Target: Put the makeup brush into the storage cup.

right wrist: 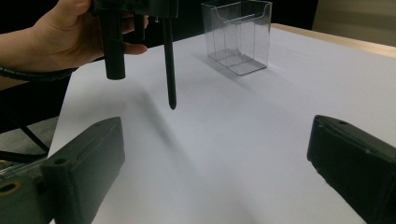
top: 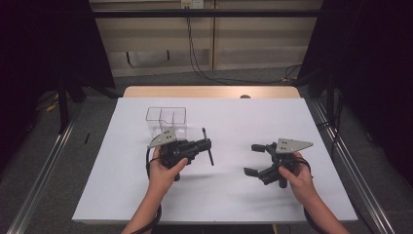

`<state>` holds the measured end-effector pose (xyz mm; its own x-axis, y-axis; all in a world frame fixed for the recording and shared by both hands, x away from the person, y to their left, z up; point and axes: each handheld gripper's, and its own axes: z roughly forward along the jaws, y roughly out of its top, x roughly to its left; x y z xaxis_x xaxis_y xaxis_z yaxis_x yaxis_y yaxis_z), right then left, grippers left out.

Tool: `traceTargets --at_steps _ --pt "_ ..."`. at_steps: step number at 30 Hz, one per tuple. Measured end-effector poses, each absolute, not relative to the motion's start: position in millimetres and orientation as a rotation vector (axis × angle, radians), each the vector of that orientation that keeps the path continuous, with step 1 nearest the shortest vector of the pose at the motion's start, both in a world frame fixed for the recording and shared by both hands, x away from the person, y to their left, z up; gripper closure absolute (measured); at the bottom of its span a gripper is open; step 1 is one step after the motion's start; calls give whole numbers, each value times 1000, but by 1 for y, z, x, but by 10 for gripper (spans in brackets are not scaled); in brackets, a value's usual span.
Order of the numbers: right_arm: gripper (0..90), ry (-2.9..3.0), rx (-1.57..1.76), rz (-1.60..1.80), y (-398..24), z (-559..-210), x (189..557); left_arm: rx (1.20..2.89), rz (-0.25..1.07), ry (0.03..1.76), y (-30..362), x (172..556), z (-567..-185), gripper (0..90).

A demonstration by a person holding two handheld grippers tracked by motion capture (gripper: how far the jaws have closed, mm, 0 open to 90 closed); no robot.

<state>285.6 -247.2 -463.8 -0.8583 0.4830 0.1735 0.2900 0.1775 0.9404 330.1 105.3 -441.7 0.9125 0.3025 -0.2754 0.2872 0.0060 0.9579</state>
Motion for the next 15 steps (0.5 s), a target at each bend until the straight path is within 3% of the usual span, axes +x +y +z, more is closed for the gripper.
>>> traceTargets --at_steps 15 --pt "40 2252 764 1742 -257 -462 281 1591 32 474 112 330 -439 832"
